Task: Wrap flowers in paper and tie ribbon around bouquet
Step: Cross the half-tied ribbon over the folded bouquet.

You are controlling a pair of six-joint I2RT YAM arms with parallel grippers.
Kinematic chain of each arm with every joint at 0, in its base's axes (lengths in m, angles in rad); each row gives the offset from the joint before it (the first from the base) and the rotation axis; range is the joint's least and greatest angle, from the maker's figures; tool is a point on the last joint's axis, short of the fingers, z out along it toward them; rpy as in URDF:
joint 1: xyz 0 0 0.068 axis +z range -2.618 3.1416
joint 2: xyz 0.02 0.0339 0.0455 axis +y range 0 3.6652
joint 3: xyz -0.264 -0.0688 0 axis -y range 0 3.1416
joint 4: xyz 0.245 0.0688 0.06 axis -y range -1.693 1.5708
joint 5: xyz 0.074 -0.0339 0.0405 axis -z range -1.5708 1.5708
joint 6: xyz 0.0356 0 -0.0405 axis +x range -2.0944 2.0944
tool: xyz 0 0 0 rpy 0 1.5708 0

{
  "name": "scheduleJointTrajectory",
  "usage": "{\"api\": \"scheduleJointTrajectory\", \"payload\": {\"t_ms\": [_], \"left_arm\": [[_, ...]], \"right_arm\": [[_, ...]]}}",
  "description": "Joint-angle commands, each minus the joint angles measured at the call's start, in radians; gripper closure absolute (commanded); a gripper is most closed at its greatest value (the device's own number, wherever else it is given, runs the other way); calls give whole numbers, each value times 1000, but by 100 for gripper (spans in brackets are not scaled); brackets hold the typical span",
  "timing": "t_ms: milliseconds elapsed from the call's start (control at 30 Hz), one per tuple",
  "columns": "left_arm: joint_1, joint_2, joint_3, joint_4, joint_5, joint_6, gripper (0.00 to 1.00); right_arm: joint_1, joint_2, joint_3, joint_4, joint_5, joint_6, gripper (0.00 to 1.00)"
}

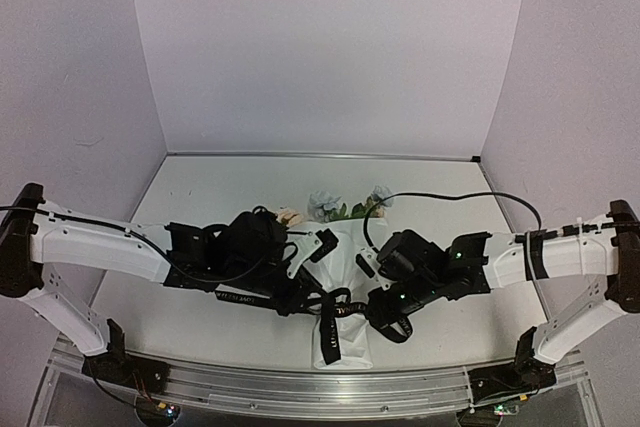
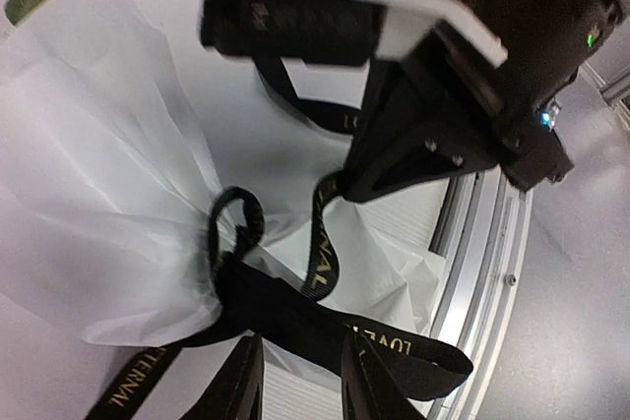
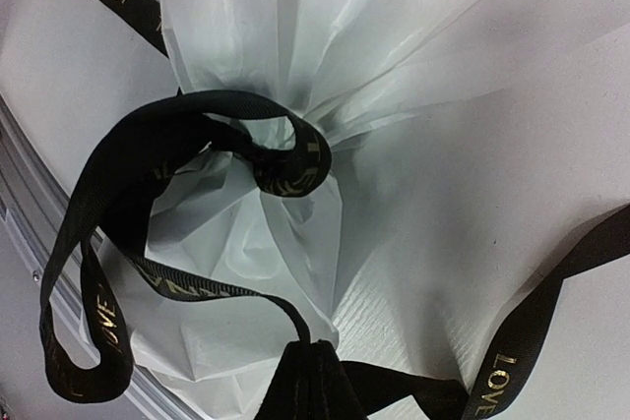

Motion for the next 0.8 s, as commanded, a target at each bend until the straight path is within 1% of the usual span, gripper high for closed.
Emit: {"api": "scheduleJointTrajectory", "payload": {"t_ms": [0,133,300,600,767], "left_arm": [[61,-29,88,40,-72,26,70],[96,55,123,38,-45,53,70],[98,164,185,28,-17,92,71],[98,246,236,-22,45,127,69],[98,276,246,-34,78,142,68]], "right_arm": [[11,15,33,-10,1,15,100],[13,6,14,13,26,26,100],[12,-2,-14,43,59,46,100],[12,-47,-69,66,70,31,99],[12,-39,-72,85,40,23,94]]}}
